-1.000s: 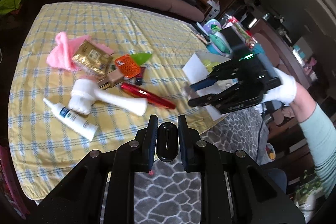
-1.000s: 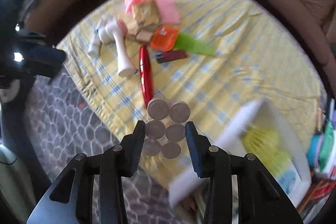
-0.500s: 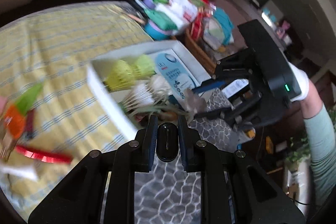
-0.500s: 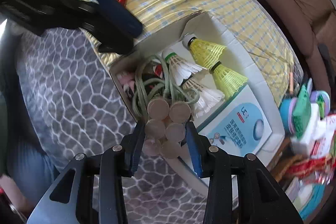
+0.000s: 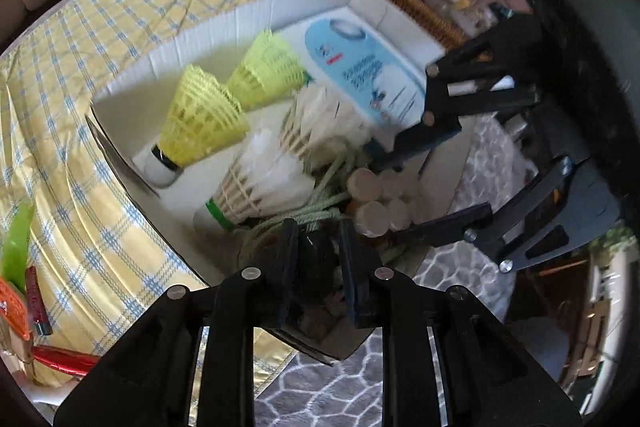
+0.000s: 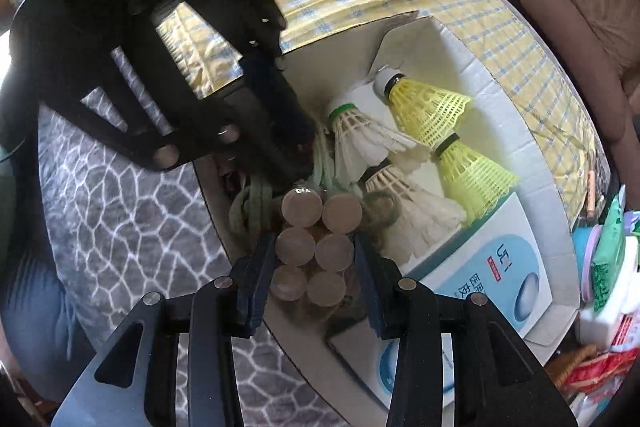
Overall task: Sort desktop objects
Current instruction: 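Carry the white caps with the right tool into the white box and release, then withdraw both tools from the box back over the table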
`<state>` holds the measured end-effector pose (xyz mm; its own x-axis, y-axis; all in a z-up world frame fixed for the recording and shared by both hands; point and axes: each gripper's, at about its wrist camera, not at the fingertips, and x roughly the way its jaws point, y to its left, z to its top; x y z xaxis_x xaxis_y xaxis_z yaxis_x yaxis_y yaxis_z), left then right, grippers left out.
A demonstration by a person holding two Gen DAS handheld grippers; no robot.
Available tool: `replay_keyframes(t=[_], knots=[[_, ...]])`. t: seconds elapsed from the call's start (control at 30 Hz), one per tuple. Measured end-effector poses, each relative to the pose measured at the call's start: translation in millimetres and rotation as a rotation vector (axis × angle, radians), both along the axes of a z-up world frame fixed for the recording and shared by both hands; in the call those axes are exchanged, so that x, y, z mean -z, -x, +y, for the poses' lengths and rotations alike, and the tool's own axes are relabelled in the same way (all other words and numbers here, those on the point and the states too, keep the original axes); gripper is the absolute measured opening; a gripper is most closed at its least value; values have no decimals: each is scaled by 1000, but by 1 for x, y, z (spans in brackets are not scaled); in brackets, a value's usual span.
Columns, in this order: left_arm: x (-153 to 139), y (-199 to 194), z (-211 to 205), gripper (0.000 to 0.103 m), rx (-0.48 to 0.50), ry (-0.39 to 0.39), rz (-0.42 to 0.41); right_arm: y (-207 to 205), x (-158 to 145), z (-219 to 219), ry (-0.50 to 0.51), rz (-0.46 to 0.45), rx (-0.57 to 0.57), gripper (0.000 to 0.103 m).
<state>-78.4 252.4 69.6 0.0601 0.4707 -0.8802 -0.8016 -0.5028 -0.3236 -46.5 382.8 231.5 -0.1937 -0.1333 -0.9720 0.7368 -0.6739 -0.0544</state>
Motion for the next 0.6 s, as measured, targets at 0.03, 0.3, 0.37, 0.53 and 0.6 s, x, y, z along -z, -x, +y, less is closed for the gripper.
replay_keyframes(t=[0.03,0.3,0.37,0.53,0.6], knots=[[1,-1,0,20,1,10,10,-1,1,0,1,2,2,41],[-26,-2,-32,52,-85,-112,1,-4,-30,22,108,32,124,57],[-36,0,-42,53,-113,-140,0,-5,-42,32,143,53,185,57],[-55,2,-70,69,-174,-190,17,-9,-65,44,186,138,330,57],[-59,1,-83,85,-208,-197,30,-9,-70,43,168,176,399,59]])
